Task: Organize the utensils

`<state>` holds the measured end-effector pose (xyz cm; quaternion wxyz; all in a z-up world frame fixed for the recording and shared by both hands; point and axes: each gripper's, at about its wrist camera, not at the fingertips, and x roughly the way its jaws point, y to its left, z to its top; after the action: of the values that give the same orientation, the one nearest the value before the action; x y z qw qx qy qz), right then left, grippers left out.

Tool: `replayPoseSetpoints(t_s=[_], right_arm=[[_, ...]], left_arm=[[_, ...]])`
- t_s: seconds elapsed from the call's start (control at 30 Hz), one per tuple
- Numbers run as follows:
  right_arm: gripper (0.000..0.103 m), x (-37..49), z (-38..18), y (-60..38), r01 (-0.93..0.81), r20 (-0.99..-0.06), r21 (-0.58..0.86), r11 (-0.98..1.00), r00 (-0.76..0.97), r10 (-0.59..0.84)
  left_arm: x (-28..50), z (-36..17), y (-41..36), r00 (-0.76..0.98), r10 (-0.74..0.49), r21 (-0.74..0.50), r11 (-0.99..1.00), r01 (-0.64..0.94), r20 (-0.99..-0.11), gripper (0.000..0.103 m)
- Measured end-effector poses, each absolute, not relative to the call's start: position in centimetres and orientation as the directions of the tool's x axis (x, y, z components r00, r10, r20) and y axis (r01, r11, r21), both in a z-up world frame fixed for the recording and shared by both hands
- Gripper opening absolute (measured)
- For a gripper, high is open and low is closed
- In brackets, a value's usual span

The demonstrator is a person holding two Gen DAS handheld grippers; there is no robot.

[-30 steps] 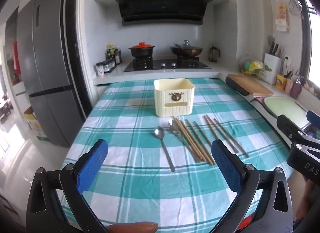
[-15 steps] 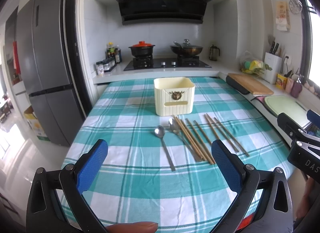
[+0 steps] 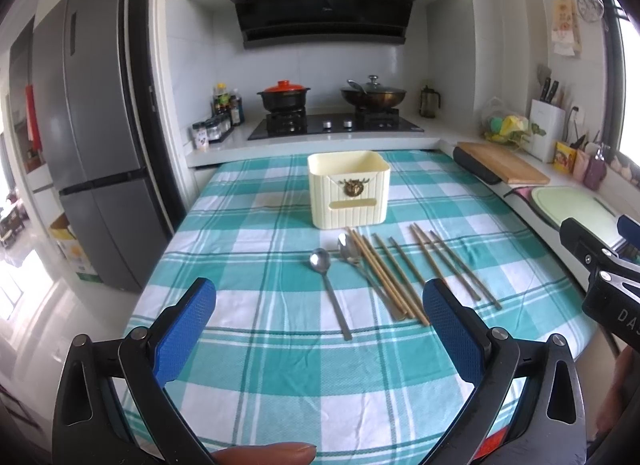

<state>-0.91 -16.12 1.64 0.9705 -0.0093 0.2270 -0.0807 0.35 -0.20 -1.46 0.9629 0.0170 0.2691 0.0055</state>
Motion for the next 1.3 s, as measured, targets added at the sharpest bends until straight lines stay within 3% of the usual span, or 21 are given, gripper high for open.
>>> replayPoseSetpoints(t_s=[1.0,1.3], right_arm=[[0.103,-0.9,1.4,-16.2,0.152,-0.437,-0.05,0.987,0.885,-0.158],[0.103,-1.0,1.9,-18.2,0.18,-0.348,-0.034,0.983,0.92,-0.181]], left_arm=[[0.8,-2.2,-0.2,0.848,0.022,0.038,0.999,-0.002,-0.529,0.103],[2.1,-4.6,1.3,0.803,0.016,0.012,1.0,-0.011,-0.596,0.103]])
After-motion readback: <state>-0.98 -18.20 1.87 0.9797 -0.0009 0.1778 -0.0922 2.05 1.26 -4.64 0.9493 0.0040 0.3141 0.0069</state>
